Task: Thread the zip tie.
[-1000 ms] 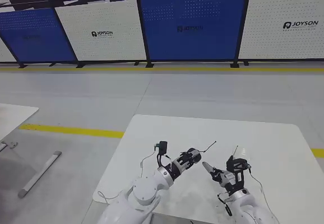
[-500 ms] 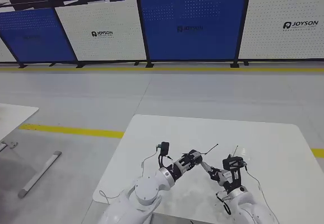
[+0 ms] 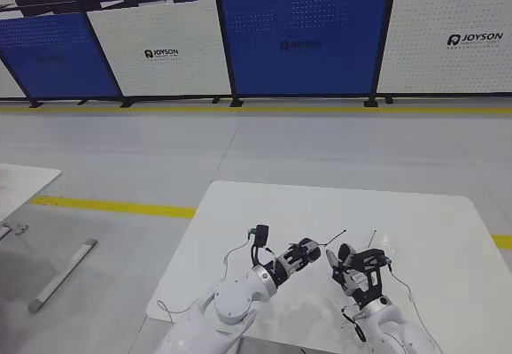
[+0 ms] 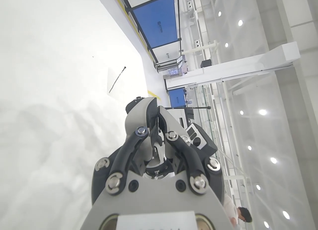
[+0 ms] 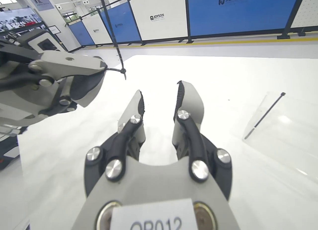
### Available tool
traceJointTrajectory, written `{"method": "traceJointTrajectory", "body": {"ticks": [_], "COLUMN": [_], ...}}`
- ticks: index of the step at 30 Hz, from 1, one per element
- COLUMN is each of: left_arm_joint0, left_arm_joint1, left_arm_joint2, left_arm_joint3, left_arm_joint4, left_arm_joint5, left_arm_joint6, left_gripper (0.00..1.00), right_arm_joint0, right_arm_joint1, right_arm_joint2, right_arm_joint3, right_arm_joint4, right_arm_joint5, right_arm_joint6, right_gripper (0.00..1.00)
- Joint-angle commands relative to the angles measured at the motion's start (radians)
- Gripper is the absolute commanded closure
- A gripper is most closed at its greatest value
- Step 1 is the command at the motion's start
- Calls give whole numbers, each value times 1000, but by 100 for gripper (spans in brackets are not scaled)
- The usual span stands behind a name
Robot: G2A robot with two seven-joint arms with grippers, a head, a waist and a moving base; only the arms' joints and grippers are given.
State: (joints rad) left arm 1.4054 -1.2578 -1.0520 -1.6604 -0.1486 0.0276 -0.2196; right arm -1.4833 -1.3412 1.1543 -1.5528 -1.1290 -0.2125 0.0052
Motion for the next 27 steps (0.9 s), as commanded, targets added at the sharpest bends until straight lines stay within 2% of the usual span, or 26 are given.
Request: {"method": "traceJointTrajectory", "body": {"ticks": [1, 6, 9, 13, 17, 21, 22, 27], "left_arm_joint0": [-2, -5, -6, -7, -12, -14, -14, -12], "left_arm_joint1": [0, 0, 1, 1, 1, 1, 1, 1], "left_arm_joint2": [1, 4, 5, 8, 11, 15, 15, 16], "left_arm_joint3": [0, 0, 1, 2, 12, 15, 14, 18], "left_arm_joint4": [2, 1, 2, 5, 4, 3, 3, 0], "left_arm_joint5": [3, 7, 9, 10, 9, 8, 7, 8], "left_arm_joint6": [-4, -7, -8, -10, -14, -16, -16, -15], "left_gripper": [100, 100, 100, 100, 100, 100, 100, 100], "right_arm_joint0": [0, 4, 9, 14, 17, 22, 24, 33], "right_arm_joint1": [1, 2, 2, 2, 2, 1, 1, 1], "right_arm_joint2": [1, -2, -9, -15, -17, -26, -27, -32], "right_arm_joint3": [-4, -10, -10, -13, -15, -13, -11, -4], "right_arm_joint4": [2, 2, -3, -5, -6, -13, -14, -20], "right_arm_joint5": [-2, -15, -18, -17, -13, -11, -10, -11], "right_arm_joint6": [0, 6, 10, 8, -8, -1, 0, 8], "right_gripper": [65, 64, 68, 62, 62, 69, 75, 75]}}
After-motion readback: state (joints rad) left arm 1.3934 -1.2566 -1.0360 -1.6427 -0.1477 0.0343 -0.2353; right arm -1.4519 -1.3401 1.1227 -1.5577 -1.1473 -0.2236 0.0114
